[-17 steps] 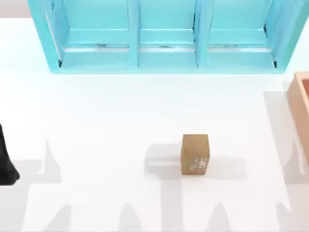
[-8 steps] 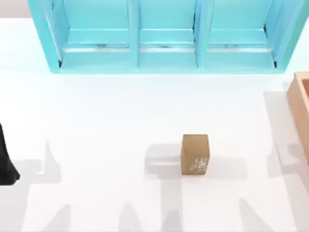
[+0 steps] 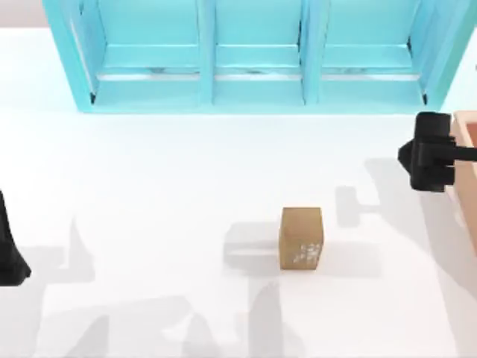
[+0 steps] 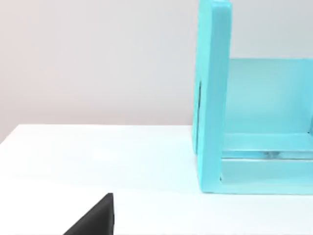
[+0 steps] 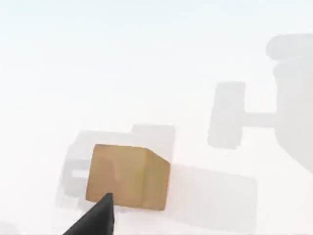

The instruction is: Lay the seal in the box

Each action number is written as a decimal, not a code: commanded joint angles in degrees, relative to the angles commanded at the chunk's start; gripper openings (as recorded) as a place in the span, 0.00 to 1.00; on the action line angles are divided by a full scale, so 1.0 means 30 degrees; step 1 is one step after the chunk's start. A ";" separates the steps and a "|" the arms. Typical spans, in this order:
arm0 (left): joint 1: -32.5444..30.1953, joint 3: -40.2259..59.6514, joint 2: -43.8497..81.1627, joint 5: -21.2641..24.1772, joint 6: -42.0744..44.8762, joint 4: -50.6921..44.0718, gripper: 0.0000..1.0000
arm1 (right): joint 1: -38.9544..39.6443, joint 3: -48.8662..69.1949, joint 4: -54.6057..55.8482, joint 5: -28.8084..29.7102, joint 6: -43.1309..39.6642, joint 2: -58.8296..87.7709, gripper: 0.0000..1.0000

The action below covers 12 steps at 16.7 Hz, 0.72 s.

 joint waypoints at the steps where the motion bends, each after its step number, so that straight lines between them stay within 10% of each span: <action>1: 0.0000 0.0000 0.0000 0.0000 0.0000 0.0000 1.00 | 0.0622 0.1722 -0.1392 0.0034 0.0614 0.2134 1.00; 12: 0.0000 0.0000 0.0000 0.0000 0.0000 0.0000 1.00 | 0.4007 1.5555 -1.1199 -0.0191 0.4638 1.8220 1.00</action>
